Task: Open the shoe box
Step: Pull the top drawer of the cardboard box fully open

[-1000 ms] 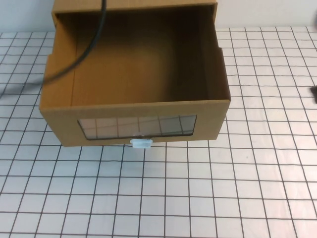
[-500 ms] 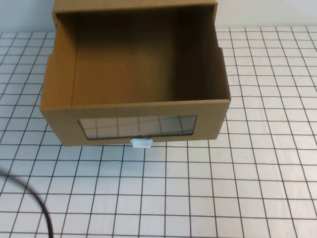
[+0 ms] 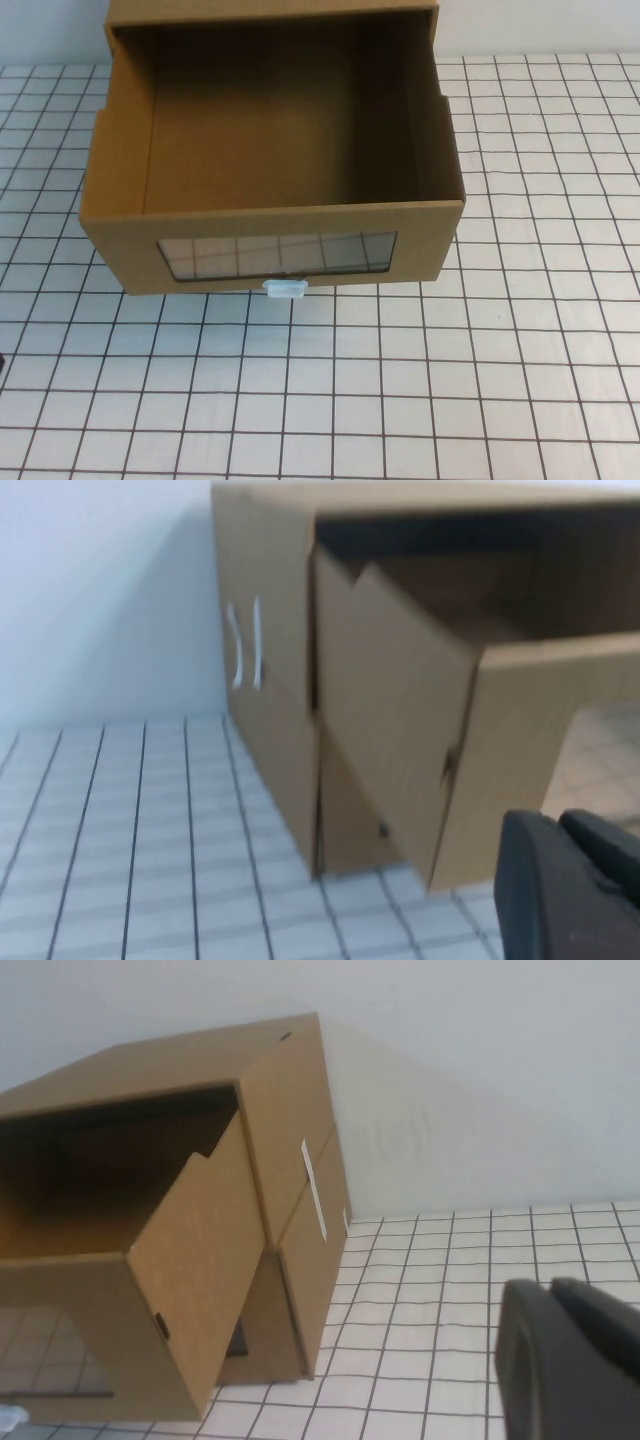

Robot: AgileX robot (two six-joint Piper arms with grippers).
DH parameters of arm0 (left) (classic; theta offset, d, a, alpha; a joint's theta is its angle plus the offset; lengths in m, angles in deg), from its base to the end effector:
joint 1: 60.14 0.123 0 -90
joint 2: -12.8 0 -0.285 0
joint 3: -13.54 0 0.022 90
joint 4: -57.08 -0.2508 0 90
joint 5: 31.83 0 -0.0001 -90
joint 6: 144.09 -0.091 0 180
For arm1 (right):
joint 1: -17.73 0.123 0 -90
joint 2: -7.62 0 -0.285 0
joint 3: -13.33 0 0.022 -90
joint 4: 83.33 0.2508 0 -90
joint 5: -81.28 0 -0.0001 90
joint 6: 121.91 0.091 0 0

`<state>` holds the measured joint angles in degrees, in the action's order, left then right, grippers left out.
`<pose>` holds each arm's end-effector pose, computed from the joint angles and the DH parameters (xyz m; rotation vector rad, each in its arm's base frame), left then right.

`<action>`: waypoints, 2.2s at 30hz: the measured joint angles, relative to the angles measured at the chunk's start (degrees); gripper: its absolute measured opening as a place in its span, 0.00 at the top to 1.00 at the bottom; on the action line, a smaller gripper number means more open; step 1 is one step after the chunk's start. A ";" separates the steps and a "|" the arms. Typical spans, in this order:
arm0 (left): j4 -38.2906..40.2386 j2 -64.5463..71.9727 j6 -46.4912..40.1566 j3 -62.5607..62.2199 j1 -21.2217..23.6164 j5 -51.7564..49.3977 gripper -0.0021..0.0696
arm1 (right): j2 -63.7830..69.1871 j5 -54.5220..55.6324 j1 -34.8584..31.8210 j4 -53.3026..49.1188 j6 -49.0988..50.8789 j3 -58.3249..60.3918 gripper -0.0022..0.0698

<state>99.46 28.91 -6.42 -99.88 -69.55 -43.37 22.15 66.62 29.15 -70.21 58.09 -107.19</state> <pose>0.0594 -0.0224 0.2537 0.2433 1.5787 -0.2283 0.0479 0.0150 0.2873 -0.0285 1.5531 0.3779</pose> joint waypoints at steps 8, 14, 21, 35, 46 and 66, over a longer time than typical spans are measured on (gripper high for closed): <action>1.60 0.00 -0.37 8.78 0.00 8.63 0.97 | -1.29 1.47 0.00 1.07 0.00 4.25 0.99; 1.96 0.00 -0.46 11.95 0.00 13.01 0.97 | -1.29 2.63 0.00 1.19 0.00 4.25 0.99; 2.36 0.00 -0.46 12.11 0.00 11.53 0.97 | -1.29 2.65 0.00 1.19 0.00 4.25 0.99; 2.36 0.00 -0.46 12.11 0.00 10.27 0.97 | -1.29 2.75 0.00 1.02 0.00 4.25 0.99; 2.41 0.00 -0.46 12.11 0.00 9.94 0.97 | -4.74 4.06 -9.76 -6.64 -0.78 15.04 0.99; 2.41 0.00 -0.46 12.11 0.00 9.92 0.97 | -7.16 -7.07 -11.42 -6.86 -1.11 19.08 0.99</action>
<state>101.87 28.91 -6.87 -87.77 -69.55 -33.45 14.99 59.55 17.73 -77.07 56.98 -88.11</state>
